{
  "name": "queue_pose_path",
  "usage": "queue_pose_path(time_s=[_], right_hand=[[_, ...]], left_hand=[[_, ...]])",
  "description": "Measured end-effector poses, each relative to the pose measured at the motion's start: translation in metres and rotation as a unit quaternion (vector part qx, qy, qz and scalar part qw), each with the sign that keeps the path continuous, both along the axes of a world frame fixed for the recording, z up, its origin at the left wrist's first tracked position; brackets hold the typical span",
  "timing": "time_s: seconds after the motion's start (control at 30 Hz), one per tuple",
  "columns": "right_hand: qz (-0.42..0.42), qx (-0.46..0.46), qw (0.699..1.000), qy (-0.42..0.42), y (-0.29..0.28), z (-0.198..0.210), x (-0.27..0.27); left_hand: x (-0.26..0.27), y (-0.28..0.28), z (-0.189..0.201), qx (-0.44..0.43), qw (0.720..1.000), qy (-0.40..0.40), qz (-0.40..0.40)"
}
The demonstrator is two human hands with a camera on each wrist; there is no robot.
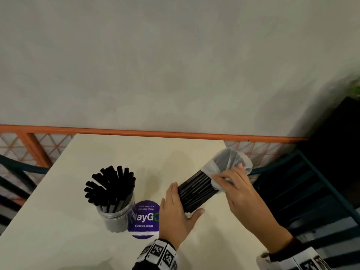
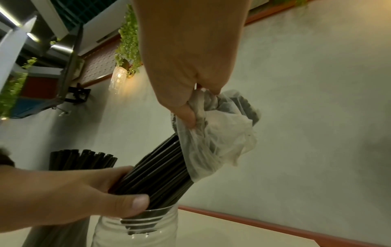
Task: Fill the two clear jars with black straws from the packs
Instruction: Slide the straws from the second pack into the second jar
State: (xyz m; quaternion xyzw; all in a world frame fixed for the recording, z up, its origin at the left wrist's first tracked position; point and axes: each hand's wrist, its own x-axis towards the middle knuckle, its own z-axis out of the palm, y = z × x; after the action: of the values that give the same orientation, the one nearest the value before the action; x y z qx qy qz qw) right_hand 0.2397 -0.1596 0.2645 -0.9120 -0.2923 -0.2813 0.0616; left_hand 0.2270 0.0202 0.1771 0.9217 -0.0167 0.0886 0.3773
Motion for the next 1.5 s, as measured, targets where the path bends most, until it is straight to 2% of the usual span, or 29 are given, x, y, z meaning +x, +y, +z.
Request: queue_pose_path(time_s=[0.17,0.3,0.43,0.5,0.57,0.63,0.7,0.77,0.9,1.07,1.17,1.27,1.33,1.37,1.43,1.5], right_hand=[[0.041,-0.063,0.997,-0.008,0.014,0.006,-0.004],[0.077,-0.131,0.988,-0.025,0.034,0.018,-0.01],[0.1,-0.292,0.951,-0.026,0.05,0.011,-0.011],[0.115,-0.343,0.932,-0.023,0.055,0.008,-0.01],[0.124,-0.372,0.92,-0.003,0.058,0.01,-0.01],[0.112,-0.391,0.913,0.014,0.061,0.017,-0.008],[0.094,-0.413,0.906,0.005,0.061,0.025,-0.006],[0.094,-0.419,0.903,-0.019,0.06,0.036,-0.004],[0.064,-0.354,0.929,-0.084,0.05,0.065,0.002],[-0.078,-0.267,0.955,-0.106,0.021,0.095,-0.001],[-0.138,-0.14,0.979,-0.057,0.006,0.096,-0.024],[-0.139,0.029,0.986,0.082,-0.002,0.082,-0.06],[-0.105,0.158,0.963,0.192,-0.001,0.068,-0.085],[-0.081,0.222,0.943,0.235,0.002,0.059,-0.094],[-0.042,0.325,0.894,0.305,0.007,0.038,-0.111],[-0.014,0.368,0.851,0.375,0.012,0.018,-0.126]], left_hand=[[0.002,-0.004,-0.005,0.015,0.999,0.027,0.016],[0.006,-0.005,-0.003,0.034,0.996,0.077,-0.001],[0.007,0.001,-0.011,0.024,0.997,0.064,-0.019],[0.009,0.004,-0.017,0.03,0.997,0.062,-0.022],[0.011,0.005,-0.02,0.032,0.998,0.051,-0.025],[0.01,0.006,-0.018,-0.001,0.998,0.052,-0.028],[0.008,0.006,-0.016,-0.045,0.998,0.04,-0.023],[0.007,0.007,-0.013,-0.044,0.998,0.027,-0.021],[0.005,0.008,-0.01,-0.023,0.998,0.055,-0.015],[0.0,0.014,0.003,-0.017,0.996,0.089,-0.009],[-0.012,0.021,0.021,-0.069,0.995,0.07,0.018],[-0.038,0.029,0.046,-0.121,0.991,0.018,0.057],[-0.06,0.031,0.063,-0.169,0.984,0.033,0.046],[-0.071,0.031,0.07,-0.204,0.977,0.066,0.024],[-0.09,0.03,0.08,-0.277,0.949,0.151,-0.026],[-0.105,0.029,0.08,-0.331,0.916,0.221,-0.049]])
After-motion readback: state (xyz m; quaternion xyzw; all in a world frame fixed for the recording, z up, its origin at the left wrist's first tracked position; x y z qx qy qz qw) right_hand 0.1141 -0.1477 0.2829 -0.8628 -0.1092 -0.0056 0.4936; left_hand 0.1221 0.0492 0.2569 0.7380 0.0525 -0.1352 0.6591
